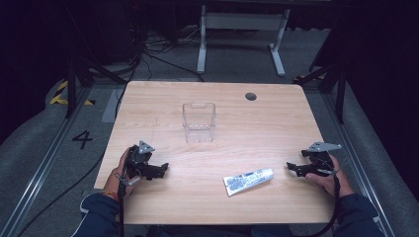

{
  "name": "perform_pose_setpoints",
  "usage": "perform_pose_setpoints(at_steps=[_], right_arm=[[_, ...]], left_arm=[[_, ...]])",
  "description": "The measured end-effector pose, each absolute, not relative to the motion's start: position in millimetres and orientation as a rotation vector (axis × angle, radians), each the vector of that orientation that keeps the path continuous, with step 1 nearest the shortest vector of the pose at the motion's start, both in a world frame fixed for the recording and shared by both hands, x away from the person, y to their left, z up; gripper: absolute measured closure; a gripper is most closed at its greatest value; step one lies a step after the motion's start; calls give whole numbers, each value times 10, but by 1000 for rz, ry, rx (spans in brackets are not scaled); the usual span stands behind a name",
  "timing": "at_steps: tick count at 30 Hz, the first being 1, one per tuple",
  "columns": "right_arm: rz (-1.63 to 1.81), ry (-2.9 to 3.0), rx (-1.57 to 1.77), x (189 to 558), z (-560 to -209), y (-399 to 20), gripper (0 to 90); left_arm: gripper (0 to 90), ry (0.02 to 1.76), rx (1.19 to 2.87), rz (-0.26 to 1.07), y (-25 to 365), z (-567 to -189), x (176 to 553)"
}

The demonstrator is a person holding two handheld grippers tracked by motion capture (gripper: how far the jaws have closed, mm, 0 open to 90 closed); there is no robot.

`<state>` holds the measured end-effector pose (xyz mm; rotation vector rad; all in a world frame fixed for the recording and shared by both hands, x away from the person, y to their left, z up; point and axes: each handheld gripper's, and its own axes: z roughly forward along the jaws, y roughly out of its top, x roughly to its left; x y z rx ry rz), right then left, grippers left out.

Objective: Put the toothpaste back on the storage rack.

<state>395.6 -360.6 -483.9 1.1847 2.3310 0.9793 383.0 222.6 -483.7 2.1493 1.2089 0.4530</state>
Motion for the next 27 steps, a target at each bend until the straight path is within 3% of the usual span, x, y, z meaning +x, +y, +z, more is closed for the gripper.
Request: perform_pose_setpoints(at_steps=[18, 20, 27], right_arm=[[874, 2581, 994, 3994, -4716, -3506, 186], [851, 2618, 923, 3976, -4667, -3476, 224], [894, 2646, 761, 3867, -4368, -3370, 221]], left_arm=[[1, 1036, 2230, 399, 2384, -4831, 3856], [1, 1039, 2226, 376, 2387, -4835, 3847], [1, 1040, 2224, 376, 2388, -4835, 3845]])
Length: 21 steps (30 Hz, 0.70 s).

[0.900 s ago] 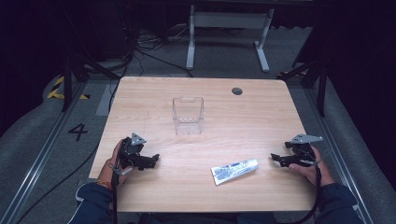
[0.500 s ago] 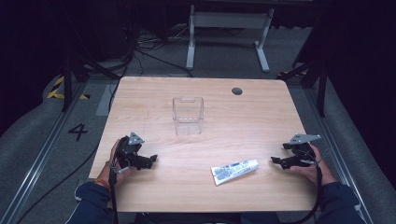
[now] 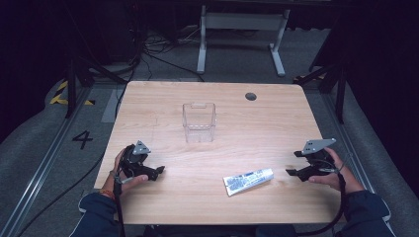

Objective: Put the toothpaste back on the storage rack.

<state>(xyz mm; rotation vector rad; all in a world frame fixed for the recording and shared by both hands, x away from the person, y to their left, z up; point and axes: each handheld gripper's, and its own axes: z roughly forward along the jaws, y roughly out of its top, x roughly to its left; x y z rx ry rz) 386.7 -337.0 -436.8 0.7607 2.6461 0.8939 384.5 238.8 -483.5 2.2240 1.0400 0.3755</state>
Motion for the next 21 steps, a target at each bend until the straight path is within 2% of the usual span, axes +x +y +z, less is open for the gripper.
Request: perform_pose_setpoints(at_steps=[21], right_arm=[[771, 2839, 307, 3780, -4103, -2544, 228]], left_arm=[[2, 1052, 2223, 386, 2394, -4833, 3822]])
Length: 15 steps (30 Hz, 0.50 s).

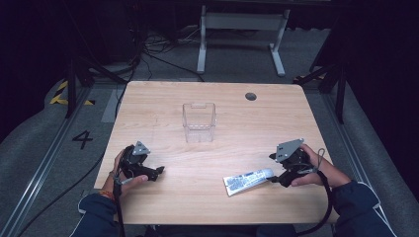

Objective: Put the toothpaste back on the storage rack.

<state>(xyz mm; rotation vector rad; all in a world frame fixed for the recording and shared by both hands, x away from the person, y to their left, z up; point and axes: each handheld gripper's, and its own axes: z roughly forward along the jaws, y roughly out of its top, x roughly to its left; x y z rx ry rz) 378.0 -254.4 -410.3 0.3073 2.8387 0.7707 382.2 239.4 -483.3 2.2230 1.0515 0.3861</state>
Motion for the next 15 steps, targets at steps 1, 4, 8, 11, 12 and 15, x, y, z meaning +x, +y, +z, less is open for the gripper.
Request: perform_pose_setpoints(at_steps=[1, 4, 8, 11, 12, 15], right_arm=[[758, 2848, 276, 3781, -4100, -2487, 228], [723, 2874, 224, 3779, -4102, -2376, 230], [665, 2919, 133, 3780, -4135, -2173, 240], [633, 2946, 98, 3789, -4179, -2059, 245], [633, 2946, 98, 3789, -4179, -2059, 245], [580, 2981, 63, 3787, -4236, -1919, 250]], left_arm=[[2, 1053, 2222, 386, 2395, -4833, 3820], [2, 1054, 2220, 384, 2396, -4835, 3818], [2, 1053, 2220, 380, 2397, -4835, 3818], [2, 1050, 2222, 383, 2399, -4835, 3819], [2, 1051, 2222, 380, 2398, -4835, 3818], [2, 1051, 2221, 382, 2398, -4835, 3818]])
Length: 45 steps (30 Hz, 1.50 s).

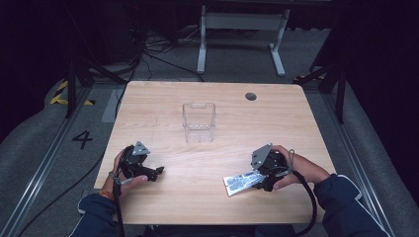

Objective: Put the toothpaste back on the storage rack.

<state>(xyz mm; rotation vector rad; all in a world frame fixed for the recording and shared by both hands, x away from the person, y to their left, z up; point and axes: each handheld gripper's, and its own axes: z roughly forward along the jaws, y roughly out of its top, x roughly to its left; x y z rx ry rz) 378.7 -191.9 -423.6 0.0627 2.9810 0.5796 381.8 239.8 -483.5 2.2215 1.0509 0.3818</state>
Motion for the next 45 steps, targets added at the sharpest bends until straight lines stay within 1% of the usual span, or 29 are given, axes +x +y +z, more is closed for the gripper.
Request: perform_pose_setpoints(at_steps=[3, 10, 13, 14, 18, 19, 30, 33, 38, 45], right_arm=[[556, 2998, 46, 3789, -4263, -1852, 252], [493, 3042, -32, 3793, -4352, -1650, 294], [482, 3050, -56, 3791, -4373, -1600, 300], [478, 3053, -68, 3789, -4383, -1575, 308], [437, 3068, -109, 3784, -4418, -1486, 341], [429, 3067, -112, 3778, -4422, -1475, 343], [363, 3110, -107, 3814, -4462, -1370, 350], [344, 3120, -93, 3829, -4451, -1361, 389], [344, 3122, -105, 3843, -4446, -1358, 424], [440, 3098, -94, 3838, -4435, -1424, 484]], left_arm=[[2, 1052, 2221, 380, 2398, -4835, 3817], [2, 1053, 2220, 382, 2397, -4836, 3817], [2, 1049, 2221, 382, 2400, -4835, 3816], [2, 1027, 2229, 404, 2410, -4833, 3826], [2, 1036, 2232, 397, 2415, -4830, 3809], [2, 1048, 2220, 379, 2409, -4836, 3799], [2, 1022, 2234, 400, 2438, -4831, 3789], [2, 1029, 2232, 395, 2436, -4831, 3784], [2, 1022, 2235, 402, 2440, -4830, 3787], [2, 1021, 2236, 402, 2440, -4830, 3788]])
